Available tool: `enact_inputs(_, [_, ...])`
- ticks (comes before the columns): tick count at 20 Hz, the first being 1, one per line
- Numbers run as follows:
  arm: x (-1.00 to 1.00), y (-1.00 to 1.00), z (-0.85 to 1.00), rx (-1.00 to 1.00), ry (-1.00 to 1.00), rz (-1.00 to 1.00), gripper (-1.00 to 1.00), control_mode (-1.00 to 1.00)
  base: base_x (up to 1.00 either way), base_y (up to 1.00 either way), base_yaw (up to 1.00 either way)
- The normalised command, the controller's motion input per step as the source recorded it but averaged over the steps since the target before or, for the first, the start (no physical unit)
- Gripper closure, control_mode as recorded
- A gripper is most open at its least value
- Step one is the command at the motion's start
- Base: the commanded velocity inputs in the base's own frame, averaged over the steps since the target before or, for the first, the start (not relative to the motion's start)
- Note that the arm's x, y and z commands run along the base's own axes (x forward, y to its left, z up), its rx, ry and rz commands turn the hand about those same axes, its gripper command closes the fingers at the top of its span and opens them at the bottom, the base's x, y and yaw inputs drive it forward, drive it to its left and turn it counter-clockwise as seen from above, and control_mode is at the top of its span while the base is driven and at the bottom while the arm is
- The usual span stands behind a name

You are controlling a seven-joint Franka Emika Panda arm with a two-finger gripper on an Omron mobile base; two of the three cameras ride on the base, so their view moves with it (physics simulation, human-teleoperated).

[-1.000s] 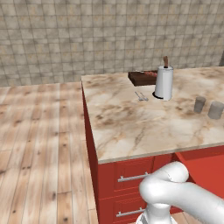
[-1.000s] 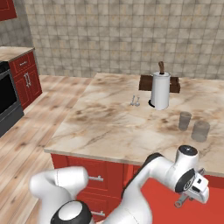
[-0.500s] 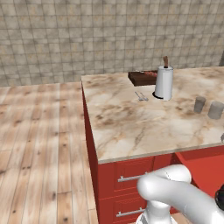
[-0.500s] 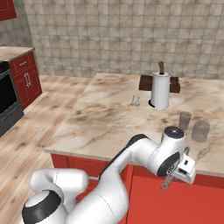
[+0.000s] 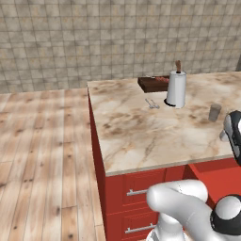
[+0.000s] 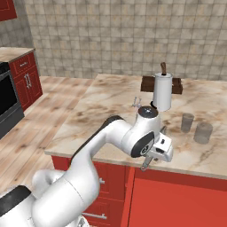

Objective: Take the tongs from the drawer on the right and place them on the dining counter next to the tray containing the kebab skewer.

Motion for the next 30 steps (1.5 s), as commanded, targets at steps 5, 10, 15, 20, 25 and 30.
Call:
enact_inputs(5, [0.46,0.85,0.57,0.00,-0.01,0.10,1.00,-1.00,0.00,0.00,0.00])
enact_inputs(10, [0.49,0.80,0.37,-0.01,-0.02,0.09,1.00,-1.00,0.00,0.00,0.00])
enact_inputs(15, [0.39,0.82,0.19,-0.01,-0.08,0.05,1.00,-1.00,0.00,0.00,0.00])
enact_inputs(20, [0.28,0.79,0.04,-0.03,-0.03,0.01,1.00,-1.00,0.00,0.00,0.00])
enact_inputs(25, [0.29,0.65,0.00,-0.04,0.00,0.00,1.00,-1.00,0.00,0.00,0.00])
enact_inputs(30, [0.30,0.58,0.00,-0.03,0.00,0.00,1.00,-1.00,0.00,0.00,0.00])
